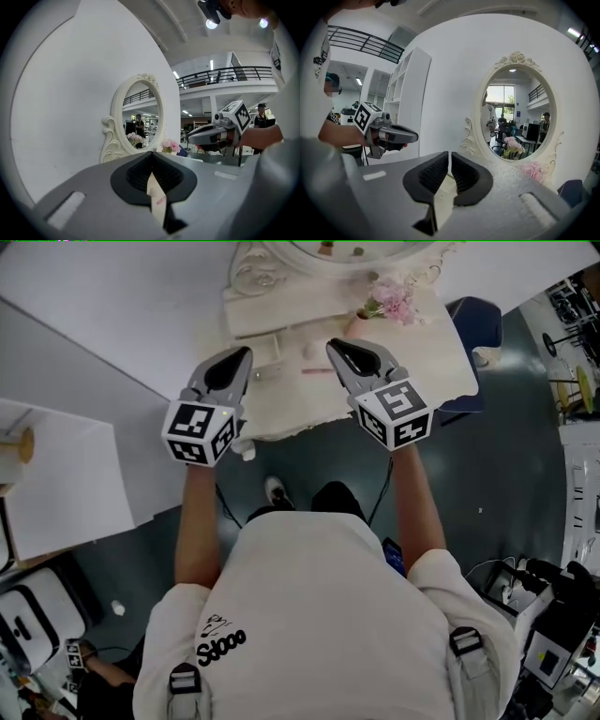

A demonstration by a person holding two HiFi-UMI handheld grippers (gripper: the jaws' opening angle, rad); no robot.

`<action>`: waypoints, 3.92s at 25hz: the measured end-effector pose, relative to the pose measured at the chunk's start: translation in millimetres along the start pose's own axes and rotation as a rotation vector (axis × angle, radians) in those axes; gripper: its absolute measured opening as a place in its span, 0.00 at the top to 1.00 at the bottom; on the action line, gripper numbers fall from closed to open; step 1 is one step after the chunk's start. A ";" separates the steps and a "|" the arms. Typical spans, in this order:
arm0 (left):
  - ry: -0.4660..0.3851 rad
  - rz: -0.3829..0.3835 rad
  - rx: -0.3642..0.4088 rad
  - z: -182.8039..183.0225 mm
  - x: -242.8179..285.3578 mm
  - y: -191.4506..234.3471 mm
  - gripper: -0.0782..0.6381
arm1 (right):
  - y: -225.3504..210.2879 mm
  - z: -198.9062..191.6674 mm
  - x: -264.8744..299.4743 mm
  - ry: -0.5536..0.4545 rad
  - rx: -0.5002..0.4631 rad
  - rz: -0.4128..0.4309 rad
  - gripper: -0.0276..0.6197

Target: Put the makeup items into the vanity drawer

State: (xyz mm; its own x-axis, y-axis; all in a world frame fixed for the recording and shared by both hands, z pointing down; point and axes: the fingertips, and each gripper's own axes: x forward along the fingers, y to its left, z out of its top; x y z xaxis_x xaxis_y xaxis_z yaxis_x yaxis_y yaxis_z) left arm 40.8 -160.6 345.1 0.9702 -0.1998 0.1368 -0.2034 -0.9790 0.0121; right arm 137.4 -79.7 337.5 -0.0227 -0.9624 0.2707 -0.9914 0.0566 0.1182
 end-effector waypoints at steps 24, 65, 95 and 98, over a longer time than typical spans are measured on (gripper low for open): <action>0.210 0.229 -0.181 -113.9 79.8 17.4 0.87 | -42.9 -231.3 115.3 0.500 -0.239 0.457 0.80; 0.240 0.376 -0.241 -136.6 4.0 48.2 0.87 | -12.7 -236.1 146.7 0.581 -0.257 0.496 0.88; 0.226 0.327 -0.287 -146.9 -38.6 122.1 0.87 | 68.9 -209.0 280.5 0.689 -0.394 0.547 0.82; 0.228 0.318 -0.288 -148.6 -34.9 120.5 0.87 | 68.1 -202.9 280.1 0.655 -0.383 0.555 0.73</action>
State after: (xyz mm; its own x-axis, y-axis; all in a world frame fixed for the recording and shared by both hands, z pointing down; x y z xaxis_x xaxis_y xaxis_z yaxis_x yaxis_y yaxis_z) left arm -37.1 -265.7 488.9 0.8067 -0.4423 0.3918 -0.5449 -0.8134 0.2037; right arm 89.7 -291.5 615.3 -0.2863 -0.4369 0.8527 -0.7481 0.6580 0.0859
